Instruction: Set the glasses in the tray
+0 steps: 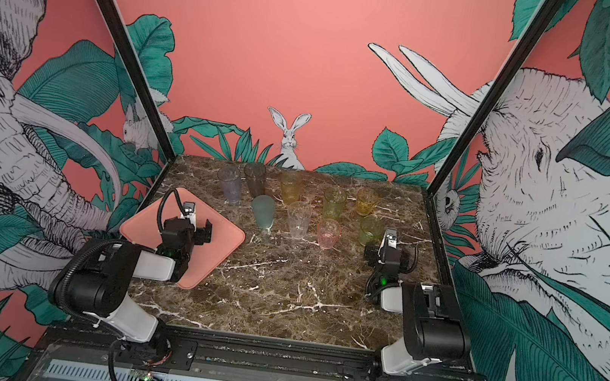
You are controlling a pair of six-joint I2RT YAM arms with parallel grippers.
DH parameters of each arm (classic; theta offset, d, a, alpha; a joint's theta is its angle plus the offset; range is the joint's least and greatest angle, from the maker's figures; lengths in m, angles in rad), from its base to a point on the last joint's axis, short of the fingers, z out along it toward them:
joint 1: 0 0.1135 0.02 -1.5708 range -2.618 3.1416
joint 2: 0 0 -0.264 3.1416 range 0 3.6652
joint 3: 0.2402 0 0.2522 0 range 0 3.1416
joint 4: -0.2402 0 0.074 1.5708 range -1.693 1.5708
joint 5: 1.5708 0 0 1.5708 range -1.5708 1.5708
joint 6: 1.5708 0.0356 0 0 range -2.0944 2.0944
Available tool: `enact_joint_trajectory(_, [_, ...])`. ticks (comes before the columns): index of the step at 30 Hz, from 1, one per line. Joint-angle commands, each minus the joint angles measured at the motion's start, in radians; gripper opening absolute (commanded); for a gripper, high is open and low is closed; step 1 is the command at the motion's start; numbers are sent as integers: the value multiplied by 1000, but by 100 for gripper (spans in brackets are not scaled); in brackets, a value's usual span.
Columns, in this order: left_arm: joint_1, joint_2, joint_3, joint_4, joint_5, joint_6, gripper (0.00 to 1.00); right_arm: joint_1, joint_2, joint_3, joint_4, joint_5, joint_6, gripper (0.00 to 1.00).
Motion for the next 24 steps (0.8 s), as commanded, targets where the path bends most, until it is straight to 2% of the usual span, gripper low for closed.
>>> enact_joint_trajectory(1, [-3, -15, 9, 13, -2, 1, 100, -2, 2, 9, 21, -7, -8, 99])
enact_joint_trajectory(24, [-2, -13, 9, 13, -1, -1, 100, -3, 2, 11, 14, -12, -5, 99])
